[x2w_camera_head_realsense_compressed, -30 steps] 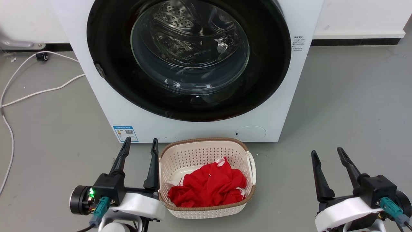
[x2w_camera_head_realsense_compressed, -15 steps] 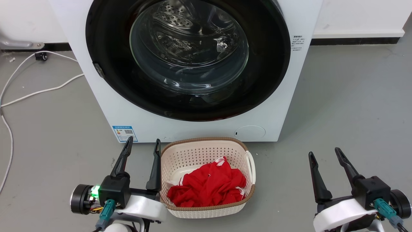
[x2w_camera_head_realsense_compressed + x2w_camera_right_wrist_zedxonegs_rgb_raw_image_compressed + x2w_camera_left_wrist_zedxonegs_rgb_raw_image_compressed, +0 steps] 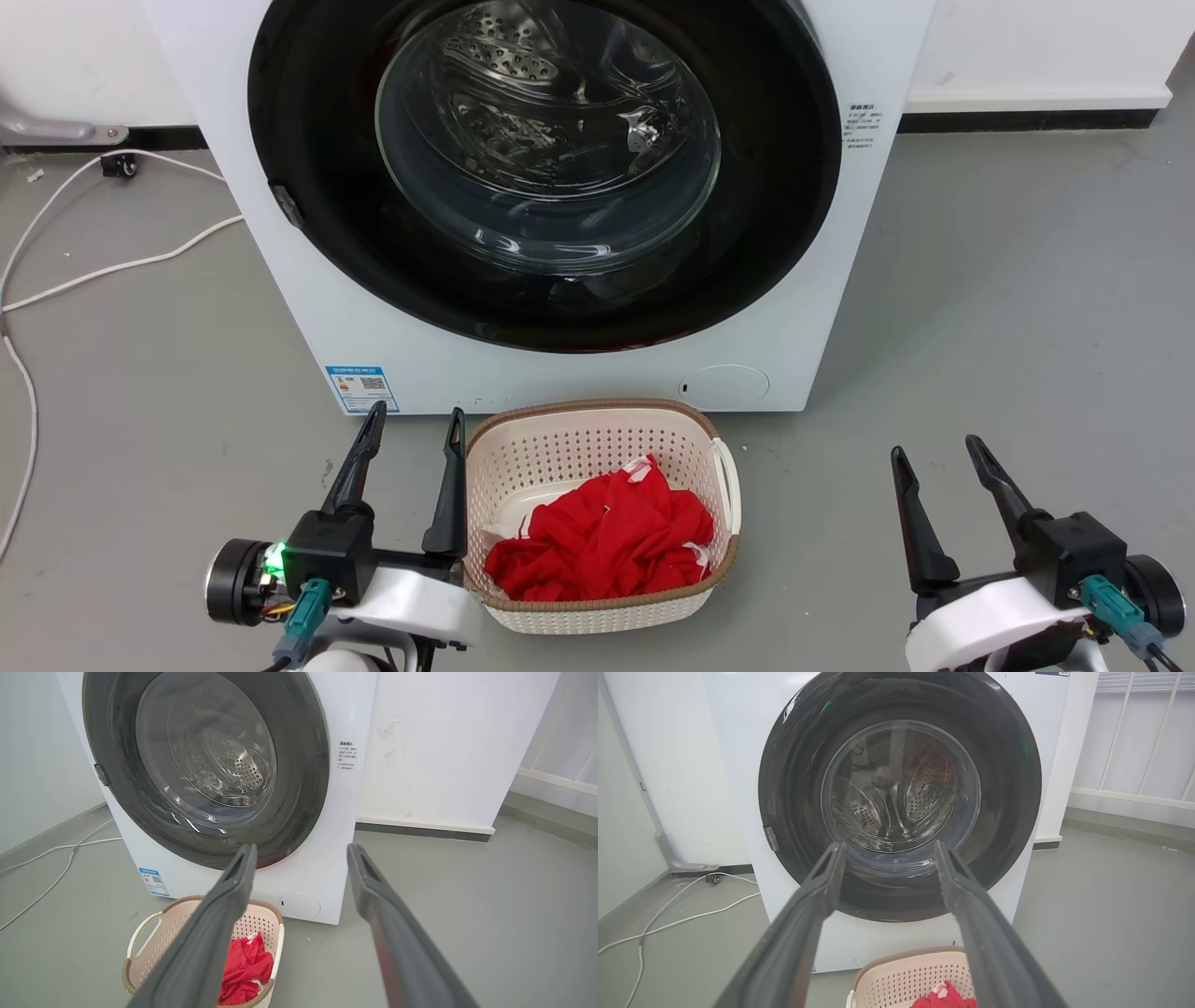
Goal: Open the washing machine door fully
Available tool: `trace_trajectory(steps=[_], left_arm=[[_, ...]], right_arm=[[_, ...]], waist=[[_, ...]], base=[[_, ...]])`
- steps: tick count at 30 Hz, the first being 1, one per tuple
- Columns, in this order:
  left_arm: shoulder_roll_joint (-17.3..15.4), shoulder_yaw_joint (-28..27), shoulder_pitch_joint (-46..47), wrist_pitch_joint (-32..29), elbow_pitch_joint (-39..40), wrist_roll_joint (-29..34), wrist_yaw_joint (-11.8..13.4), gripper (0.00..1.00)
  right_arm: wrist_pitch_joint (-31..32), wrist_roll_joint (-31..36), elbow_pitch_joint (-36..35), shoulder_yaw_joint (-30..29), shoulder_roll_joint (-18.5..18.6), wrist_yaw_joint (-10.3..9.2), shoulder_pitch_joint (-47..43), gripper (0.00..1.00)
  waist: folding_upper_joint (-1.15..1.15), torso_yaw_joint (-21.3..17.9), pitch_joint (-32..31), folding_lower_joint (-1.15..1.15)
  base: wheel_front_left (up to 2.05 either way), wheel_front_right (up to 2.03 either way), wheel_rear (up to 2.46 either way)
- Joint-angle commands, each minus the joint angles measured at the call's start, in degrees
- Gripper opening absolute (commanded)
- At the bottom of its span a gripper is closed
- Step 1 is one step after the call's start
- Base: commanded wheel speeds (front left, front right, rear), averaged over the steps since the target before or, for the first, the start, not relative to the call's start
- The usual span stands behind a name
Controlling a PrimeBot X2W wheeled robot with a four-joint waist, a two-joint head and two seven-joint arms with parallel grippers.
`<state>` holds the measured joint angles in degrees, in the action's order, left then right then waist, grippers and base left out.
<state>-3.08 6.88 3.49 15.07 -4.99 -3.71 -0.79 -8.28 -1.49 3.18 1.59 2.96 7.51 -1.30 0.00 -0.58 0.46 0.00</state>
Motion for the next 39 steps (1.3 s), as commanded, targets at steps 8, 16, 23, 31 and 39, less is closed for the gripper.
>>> trace_trajectory(steps=[8,16,23,31,39], left_arm=[[0.11,-0.29,-0.88,0.16,-0.2,-0.29,-0.36,1.0],[0.19,-0.62,-0.8,0.16,0.05,-0.35,-0.42,1.0],[0.21,-0.45,-0.67,0.16,0.33,-0.45,-0.31,1.0],[0.2,0.32,0.28,0.16,0.67,-1.03,-0.01,1.0],[0.22,0.04,1.67,0.16,1.78,-1.01,0.25,1.0]], right_arm=[[0.26,-1.73,0.78,-0.01,-0.15,-0.04,0.68,0.0],[-0.3,-5.93,1.66,-0.06,-0.15,-0.04,1.45,0.0],[-2.49,-22.78,4.34,-0.55,-0.16,-0.04,3.06,0.0],[-5.52,-53.13,11.29,1.2,-0.16,-0.03,7.43,0.0],[-3.52,-84.24,13.17,0.59,-0.13,-0.03,16.51,0.0]], waist=[[0.0,-0.18,0.08,0.0],[0.0,-0.34,0.33,0.0],[0.0,-0.67,0.5,0.0],[0.0,-0.35,1.3,0.0],[0.0,-0.58,4.39,0.0]], base=[[0.0,0.0,0.0],[0.0,0.0,0.0],[0.0,0.0,0.0],[0.0,0.0,0.0],[0.0,0.0,0.0]])
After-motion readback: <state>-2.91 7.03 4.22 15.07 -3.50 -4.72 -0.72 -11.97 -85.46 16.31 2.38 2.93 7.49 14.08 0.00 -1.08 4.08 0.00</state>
